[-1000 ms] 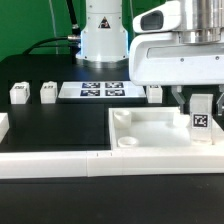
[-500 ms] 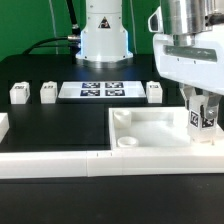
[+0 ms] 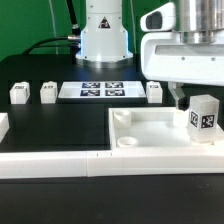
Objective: Assemble square table
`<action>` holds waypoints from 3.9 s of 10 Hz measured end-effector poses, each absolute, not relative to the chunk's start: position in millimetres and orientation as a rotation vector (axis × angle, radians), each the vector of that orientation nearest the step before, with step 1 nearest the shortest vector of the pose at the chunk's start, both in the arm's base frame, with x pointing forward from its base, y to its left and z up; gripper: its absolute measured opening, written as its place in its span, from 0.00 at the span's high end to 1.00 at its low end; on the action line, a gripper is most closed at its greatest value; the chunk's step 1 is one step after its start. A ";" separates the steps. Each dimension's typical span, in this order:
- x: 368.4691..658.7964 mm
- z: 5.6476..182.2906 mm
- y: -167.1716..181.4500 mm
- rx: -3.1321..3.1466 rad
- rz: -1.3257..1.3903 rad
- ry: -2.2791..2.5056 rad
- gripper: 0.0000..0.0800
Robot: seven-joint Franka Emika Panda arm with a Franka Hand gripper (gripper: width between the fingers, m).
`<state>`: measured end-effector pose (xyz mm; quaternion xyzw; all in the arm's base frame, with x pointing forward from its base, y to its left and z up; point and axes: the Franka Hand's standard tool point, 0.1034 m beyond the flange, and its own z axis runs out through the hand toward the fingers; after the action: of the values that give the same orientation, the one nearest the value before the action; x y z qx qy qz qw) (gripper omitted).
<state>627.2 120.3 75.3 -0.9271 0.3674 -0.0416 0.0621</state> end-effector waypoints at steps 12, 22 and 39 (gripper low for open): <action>627.9 73.5 118.5 -3.046 -0.192 0.384 0.64; 623.3 70.5 118.4 -2.052 0.014 2.097 0.64; 629.6 73.8 123.3 -3.068 -0.200 0.363 0.53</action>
Offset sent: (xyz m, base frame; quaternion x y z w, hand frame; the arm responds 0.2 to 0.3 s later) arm -0.0041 -0.0053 -0.0011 -0.0470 0.0931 -0.6478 0.7546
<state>629.6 123.3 73.8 -0.9907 0.1171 -0.0647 0.0229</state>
